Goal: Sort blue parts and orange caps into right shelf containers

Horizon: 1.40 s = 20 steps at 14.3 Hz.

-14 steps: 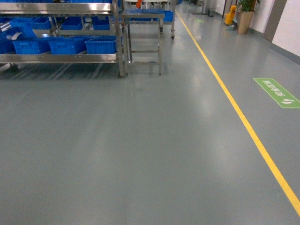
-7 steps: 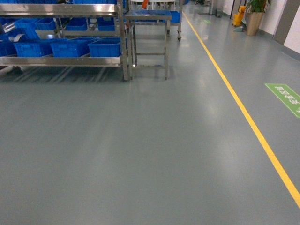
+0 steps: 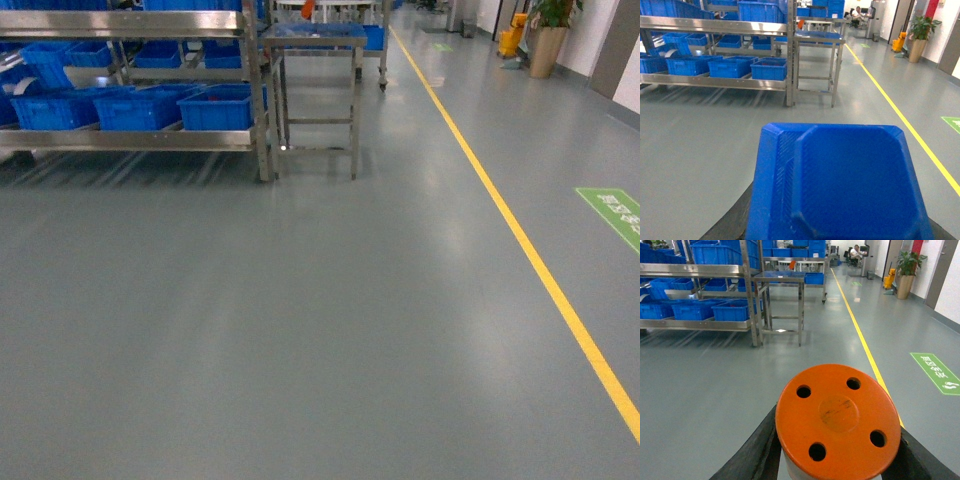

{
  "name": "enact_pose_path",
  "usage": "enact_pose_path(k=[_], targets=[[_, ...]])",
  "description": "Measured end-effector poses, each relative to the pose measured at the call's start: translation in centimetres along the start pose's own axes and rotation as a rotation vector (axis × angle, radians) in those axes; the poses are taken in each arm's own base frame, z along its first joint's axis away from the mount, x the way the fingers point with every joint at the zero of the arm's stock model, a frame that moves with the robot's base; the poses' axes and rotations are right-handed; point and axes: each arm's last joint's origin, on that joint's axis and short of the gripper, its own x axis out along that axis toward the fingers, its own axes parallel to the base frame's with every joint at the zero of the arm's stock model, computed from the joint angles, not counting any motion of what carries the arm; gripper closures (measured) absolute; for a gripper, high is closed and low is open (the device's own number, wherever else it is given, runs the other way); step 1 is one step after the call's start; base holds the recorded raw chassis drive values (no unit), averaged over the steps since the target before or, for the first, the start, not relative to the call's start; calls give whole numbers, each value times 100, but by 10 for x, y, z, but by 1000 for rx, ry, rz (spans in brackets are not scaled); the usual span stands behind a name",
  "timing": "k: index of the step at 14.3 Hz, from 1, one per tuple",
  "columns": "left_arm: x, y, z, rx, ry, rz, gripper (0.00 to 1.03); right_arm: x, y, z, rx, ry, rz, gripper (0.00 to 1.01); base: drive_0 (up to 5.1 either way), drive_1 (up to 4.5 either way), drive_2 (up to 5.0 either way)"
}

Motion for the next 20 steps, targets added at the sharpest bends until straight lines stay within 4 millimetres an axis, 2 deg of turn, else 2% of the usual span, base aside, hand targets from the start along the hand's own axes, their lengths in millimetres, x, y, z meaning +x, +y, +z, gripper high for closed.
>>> enact_pose_path(k=[20], targets=[[0,0,0,0,-1,0,61,0,0,0,0,-2,0,56,1,413,-410]])
